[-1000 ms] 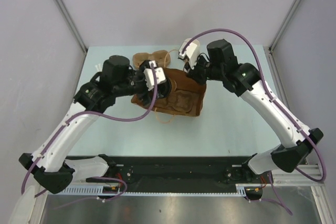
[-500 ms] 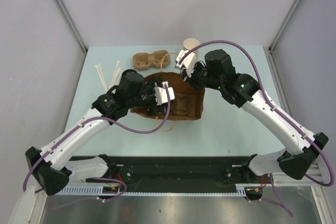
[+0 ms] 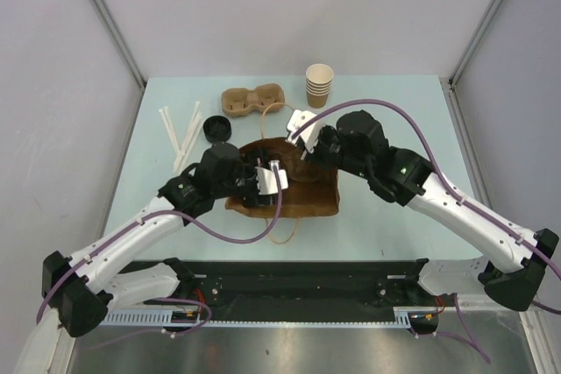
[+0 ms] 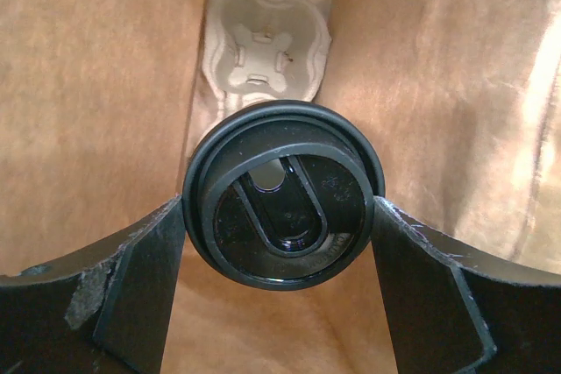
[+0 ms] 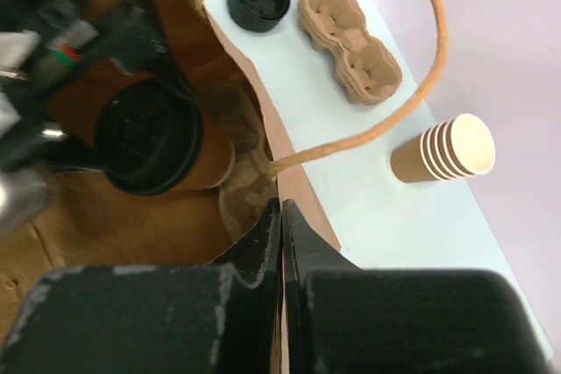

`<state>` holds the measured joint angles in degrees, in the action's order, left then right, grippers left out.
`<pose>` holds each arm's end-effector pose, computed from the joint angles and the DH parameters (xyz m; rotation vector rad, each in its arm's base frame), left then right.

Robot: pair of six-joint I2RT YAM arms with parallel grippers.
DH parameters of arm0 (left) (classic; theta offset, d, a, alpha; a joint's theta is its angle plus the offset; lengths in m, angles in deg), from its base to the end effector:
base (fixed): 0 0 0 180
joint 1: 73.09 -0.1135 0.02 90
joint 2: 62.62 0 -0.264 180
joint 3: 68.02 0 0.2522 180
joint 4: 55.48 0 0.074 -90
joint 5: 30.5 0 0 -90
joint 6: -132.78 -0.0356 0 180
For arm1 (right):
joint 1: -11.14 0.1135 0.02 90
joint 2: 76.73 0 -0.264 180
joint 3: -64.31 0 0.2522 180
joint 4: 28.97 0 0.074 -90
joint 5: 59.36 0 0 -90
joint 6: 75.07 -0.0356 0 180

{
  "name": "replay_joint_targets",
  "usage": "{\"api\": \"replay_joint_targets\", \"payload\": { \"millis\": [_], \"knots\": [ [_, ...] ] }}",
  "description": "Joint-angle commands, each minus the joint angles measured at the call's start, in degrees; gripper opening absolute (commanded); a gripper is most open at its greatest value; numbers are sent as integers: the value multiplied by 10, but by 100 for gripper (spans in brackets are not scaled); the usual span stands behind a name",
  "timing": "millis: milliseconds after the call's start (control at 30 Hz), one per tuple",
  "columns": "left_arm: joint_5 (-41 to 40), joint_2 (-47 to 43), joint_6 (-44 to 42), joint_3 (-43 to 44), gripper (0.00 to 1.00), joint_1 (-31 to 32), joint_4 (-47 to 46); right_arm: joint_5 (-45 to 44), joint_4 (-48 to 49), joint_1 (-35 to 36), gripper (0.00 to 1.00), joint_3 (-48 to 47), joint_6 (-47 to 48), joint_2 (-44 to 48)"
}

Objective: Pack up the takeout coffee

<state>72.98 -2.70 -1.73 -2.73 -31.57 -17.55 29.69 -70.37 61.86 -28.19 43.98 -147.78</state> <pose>0.1669 -0.1589 0.3071 1.5503 1.4599 -0.2207 0.1727 0.2102 0.4180 -1.2265 1.4852 0.2381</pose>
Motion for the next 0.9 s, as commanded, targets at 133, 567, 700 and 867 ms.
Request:
{"api": "replay_joint_targets", "payload": {
  "millis": [133,567,700,867],
  "knots": [
    [-11,-19,-22,-44,32,21,-99,-52,46,28,0,16,-20,22],
    [-27,33,-59,12,33,77,-84,-46,54,30,0,15,-41,19],
    [-34,50,-82,19,32,79,-85,-41,53,31,0,15,-48,19],
    [-42,78,-101,25,32,79,-98,-38,51,31,0,16,-54,19]
  ]
}}
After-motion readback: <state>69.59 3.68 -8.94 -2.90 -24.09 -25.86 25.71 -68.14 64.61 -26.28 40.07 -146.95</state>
